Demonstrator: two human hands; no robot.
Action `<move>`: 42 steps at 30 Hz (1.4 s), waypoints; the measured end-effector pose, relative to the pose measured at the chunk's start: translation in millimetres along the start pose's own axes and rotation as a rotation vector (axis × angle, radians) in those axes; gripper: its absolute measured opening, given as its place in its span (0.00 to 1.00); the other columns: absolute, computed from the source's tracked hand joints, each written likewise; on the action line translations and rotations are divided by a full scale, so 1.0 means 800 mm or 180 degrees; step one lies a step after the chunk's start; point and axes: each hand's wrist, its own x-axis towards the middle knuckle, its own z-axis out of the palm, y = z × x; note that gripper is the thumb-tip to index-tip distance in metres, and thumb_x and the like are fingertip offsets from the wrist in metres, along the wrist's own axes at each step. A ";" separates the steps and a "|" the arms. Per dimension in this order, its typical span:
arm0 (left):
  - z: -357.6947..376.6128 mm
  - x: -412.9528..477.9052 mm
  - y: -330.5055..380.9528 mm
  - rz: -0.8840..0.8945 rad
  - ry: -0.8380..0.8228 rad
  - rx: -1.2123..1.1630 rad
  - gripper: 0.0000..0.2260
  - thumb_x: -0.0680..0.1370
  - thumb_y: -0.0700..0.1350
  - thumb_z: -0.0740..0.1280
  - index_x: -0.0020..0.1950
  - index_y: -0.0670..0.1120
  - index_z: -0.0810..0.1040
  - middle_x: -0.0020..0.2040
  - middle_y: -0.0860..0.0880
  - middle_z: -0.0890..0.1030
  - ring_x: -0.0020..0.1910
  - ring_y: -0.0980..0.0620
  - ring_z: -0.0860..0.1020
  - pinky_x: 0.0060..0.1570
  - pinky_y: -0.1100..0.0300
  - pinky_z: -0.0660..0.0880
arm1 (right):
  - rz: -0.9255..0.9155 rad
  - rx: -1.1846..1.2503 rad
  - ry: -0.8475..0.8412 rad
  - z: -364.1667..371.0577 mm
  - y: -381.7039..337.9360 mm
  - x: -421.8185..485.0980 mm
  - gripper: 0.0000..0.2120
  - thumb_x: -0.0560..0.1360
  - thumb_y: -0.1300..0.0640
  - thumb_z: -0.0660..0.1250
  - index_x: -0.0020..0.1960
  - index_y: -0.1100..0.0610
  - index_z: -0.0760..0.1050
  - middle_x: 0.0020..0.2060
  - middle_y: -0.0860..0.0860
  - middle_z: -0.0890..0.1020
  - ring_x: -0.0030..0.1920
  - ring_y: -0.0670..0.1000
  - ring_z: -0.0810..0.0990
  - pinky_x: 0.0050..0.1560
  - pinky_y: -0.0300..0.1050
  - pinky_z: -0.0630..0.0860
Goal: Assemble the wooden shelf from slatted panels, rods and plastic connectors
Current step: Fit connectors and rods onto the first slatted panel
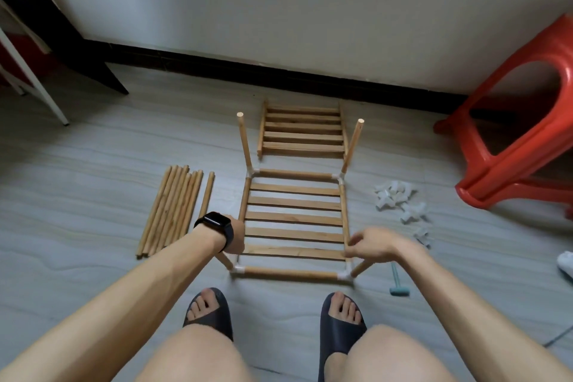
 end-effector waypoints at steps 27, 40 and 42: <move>0.135 0.185 0.181 0.0507 -0.0087 -0.0361 0.36 0.81 0.66 0.54 0.76 0.64 0.30 0.75 0.54 0.24 0.78 0.40 0.31 0.73 0.30 0.44 | 0.1228 0.1093 0.1981 0.050 0.282 0.211 0.15 0.80 0.60 0.61 0.66 0.56 0.75 0.59 0.61 0.81 0.61 0.63 0.77 0.60 0.50 0.72; -0.061 0.020 0.216 0.1455 0.0163 -0.3906 0.20 0.81 0.60 0.63 0.70 0.54 0.74 0.59 0.52 0.83 0.53 0.54 0.82 0.51 0.61 0.76 | -0.0812 0.4849 0.1468 0.018 0.112 -0.070 0.11 0.76 0.55 0.69 0.57 0.58 0.77 0.44 0.55 0.84 0.41 0.53 0.82 0.43 0.46 0.77; -0.073 -0.011 0.227 0.1723 -0.0049 -0.4275 0.19 0.79 0.62 0.64 0.67 0.56 0.76 0.54 0.52 0.85 0.50 0.53 0.84 0.50 0.57 0.77 | -0.0998 0.4845 0.1402 0.016 0.099 -0.092 0.12 0.74 0.54 0.70 0.56 0.57 0.78 0.44 0.55 0.84 0.42 0.53 0.82 0.45 0.47 0.77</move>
